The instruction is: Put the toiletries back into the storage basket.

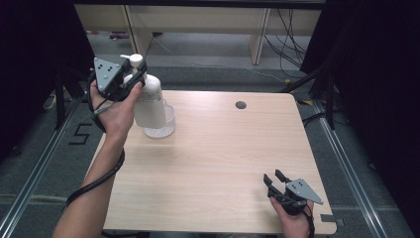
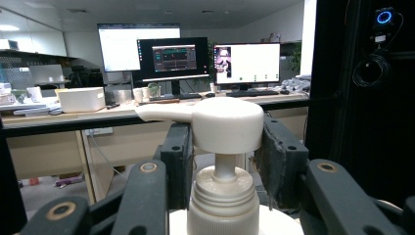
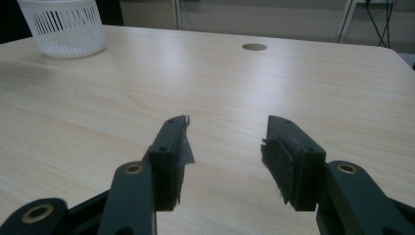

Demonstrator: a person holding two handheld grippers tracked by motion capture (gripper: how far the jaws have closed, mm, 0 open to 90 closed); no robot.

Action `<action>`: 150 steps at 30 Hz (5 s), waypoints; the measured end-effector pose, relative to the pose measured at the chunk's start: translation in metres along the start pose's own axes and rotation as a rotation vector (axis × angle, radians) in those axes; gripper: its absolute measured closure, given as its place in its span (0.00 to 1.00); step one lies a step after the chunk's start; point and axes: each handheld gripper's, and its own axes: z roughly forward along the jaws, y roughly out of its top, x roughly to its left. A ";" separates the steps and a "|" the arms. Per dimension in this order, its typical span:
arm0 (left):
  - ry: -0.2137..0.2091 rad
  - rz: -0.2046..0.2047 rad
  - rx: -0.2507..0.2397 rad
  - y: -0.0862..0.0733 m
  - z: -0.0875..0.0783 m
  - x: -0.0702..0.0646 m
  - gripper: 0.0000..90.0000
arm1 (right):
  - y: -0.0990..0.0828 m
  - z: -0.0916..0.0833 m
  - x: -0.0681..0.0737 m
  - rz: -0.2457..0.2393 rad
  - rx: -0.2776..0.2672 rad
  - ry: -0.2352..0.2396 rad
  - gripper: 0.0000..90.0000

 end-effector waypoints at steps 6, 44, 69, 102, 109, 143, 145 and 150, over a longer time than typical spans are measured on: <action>0.006 0.001 0.004 0.000 0.005 0.002 0.66 | 0.000 0.000 0.000 0.001 0.002 0.001 0.57; 0.057 0.001 0.029 -0.006 0.040 0.013 0.66 | 0.000 0.000 -0.002 -0.019 -0.008 0.001 0.57; 0.063 -0.008 0.058 -0.022 0.060 0.020 0.66 | 0.001 -0.001 -0.002 -0.012 0.012 0.012 0.57; 0.064 -0.016 0.124 -0.051 0.070 0.020 0.66 | 0.001 -0.001 -0.003 -0.026 0.005 0.006 0.57; 0.062 -0.019 0.140 -0.058 0.070 0.020 0.66 | 0.001 -0.001 -0.003 -0.026 0.004 0.009 0.57; 0.057 -0.030 0.225 -0.097 0.069 0.016 0.66 | 0.001 -0.002 -0.001 -0.004 0.019 0.013 0.57; 0.058 -0.031 0.228 -0.100 0.069 0.017 0.66 | 0.001 -0.002 -0.001 -0.004 0.019 0.013 0.57; 0.055 -0.033 0.233 -0.104 0.069 0.017 0.66 | 0.001 -0.001 -0.001 -0.001 0.020 0.010 0.57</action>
